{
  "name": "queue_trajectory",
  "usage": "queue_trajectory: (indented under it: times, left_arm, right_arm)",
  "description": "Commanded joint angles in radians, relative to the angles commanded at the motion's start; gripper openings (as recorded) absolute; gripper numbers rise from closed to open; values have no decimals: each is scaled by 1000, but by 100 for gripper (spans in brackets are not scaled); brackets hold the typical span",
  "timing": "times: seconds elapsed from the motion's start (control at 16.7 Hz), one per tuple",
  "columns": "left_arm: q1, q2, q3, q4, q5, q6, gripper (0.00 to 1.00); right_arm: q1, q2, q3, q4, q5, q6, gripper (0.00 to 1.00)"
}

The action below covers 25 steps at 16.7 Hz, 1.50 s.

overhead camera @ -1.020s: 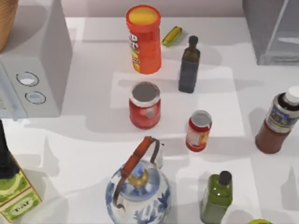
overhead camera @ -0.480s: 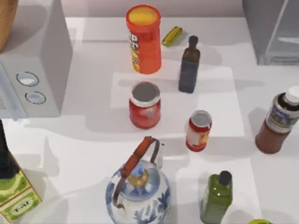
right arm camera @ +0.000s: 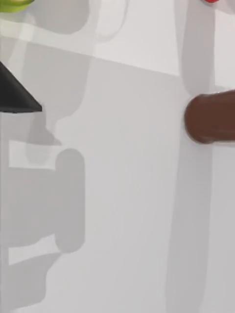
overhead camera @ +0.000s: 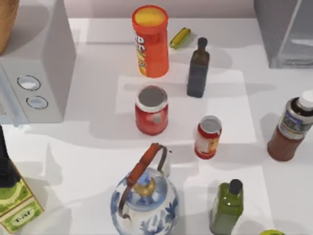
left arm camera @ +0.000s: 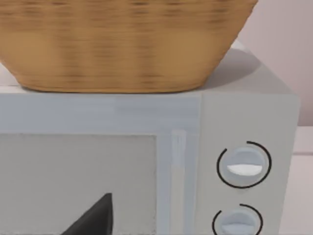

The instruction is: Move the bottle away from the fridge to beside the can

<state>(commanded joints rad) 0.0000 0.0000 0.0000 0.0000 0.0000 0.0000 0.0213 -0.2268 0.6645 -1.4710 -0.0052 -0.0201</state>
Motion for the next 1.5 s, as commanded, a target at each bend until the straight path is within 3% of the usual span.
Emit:
queue_trajectory:
  times: [0.18, 0.42, 1.2, 1.5]
  left_arm:
    - [0, 0, 0, 0, 0, 0, 100]
    - [0, 0, 0, 0, 0, 0, 100]
    - [0, 0, 0, 0, 0, 0, 100]
    - [0, 0, 0, 0, 0, 0, 100]
  right_arm:
    - [-83, 77, 40, 10, -32, -85, 100]
    - [-297, 299, 131, 20, -125, -314, 100]
    - [-1338, 1488, 496, -7, -638, -1469, 100]
    - [-1667, 1864, 611, -14, -826, -1843, 100]
